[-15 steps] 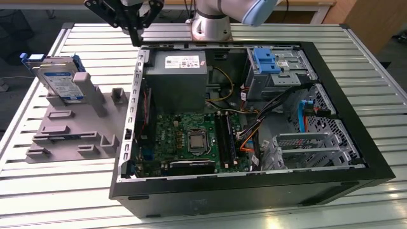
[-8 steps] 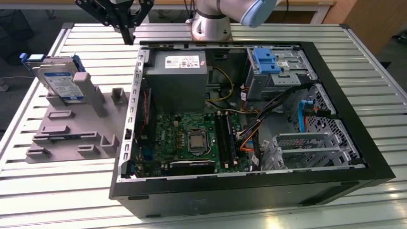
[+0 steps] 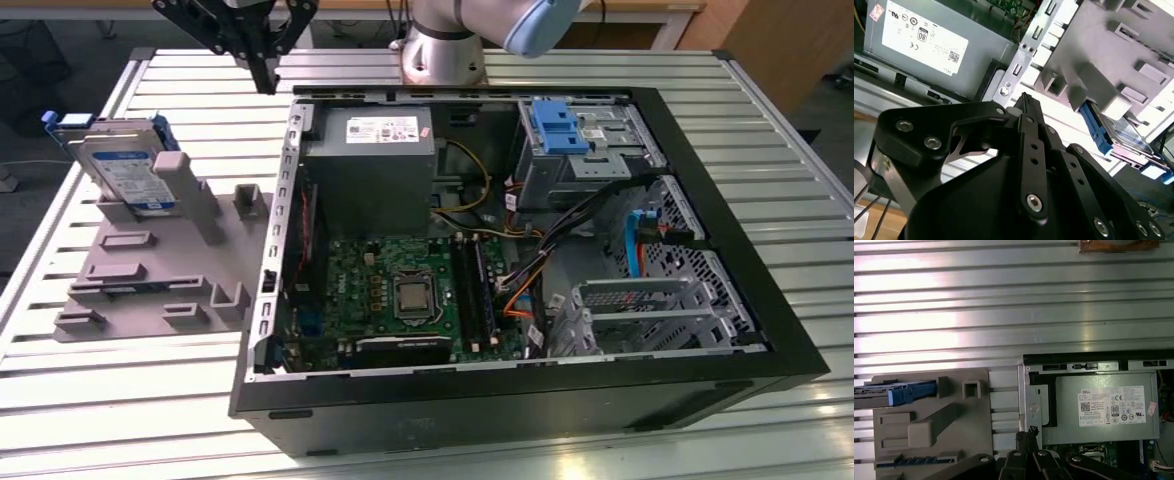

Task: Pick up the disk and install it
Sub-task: 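Reach for the disk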

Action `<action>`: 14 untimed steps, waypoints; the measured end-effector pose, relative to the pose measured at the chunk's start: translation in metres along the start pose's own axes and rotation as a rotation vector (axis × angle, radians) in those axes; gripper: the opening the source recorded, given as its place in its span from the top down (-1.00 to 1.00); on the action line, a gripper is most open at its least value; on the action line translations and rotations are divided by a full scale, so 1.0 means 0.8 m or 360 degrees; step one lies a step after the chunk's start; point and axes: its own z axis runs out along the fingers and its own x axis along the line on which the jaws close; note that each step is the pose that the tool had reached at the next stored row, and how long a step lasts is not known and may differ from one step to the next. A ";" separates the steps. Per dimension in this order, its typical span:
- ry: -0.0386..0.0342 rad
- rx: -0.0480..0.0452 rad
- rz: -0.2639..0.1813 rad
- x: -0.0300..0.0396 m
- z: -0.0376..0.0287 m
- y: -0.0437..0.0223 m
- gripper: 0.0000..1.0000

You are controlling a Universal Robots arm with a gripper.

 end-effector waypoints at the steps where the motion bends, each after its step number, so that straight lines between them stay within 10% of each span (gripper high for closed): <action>1: 0.0000 0.0000 0.0000 0.0052 -0.0001 0.0004 0.79; 2: 0.0000 0.0000 0.0000 0.0265 -0.0001 0.0033 0.79; 14: 0.0006 0.0001 0.0001 0.0759 0.0025 0.0083 0.79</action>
